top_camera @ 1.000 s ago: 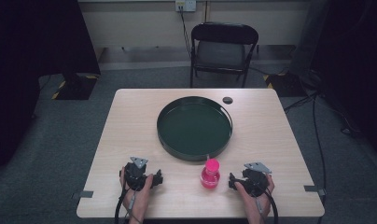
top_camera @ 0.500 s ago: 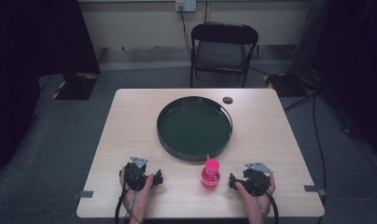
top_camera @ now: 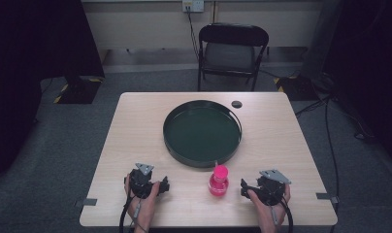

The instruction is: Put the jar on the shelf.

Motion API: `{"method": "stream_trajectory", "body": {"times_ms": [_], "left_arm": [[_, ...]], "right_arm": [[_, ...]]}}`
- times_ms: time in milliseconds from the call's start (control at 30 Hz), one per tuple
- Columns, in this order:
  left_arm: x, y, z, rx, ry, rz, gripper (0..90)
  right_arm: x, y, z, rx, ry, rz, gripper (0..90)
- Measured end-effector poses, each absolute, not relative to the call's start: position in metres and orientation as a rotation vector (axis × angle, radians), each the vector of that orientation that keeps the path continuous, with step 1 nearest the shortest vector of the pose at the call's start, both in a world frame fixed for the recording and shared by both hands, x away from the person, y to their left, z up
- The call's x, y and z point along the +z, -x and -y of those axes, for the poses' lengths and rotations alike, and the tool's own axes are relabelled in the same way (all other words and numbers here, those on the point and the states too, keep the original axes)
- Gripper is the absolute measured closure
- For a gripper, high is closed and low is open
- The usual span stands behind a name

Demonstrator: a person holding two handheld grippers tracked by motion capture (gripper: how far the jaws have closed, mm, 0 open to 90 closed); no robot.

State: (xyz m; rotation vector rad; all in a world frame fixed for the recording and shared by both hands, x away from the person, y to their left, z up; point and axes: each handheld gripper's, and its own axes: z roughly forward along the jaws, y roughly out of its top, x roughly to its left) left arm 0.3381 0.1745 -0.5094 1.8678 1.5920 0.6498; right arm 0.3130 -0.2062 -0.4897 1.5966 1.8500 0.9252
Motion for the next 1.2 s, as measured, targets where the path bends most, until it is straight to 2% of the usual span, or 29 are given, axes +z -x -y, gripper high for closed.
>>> {"method": "stream_trajectory", "body": {"times_ms": [833, 1200], "left_arm": [[-0.509, -0.338, -0.175, 0.65, -1.868, -1.592, 0.0], [-0.509, -0.338, -0.175, 0.65, -1.868, -1.592, 0.0]], "right_arm": [[-0.466, -0.289, 0.186, 1.04, -1.463, -1.853, 1.6], [-0.445, -0.275, 0.172, 1.103, -1.365, -1.851, 1.4]]}}
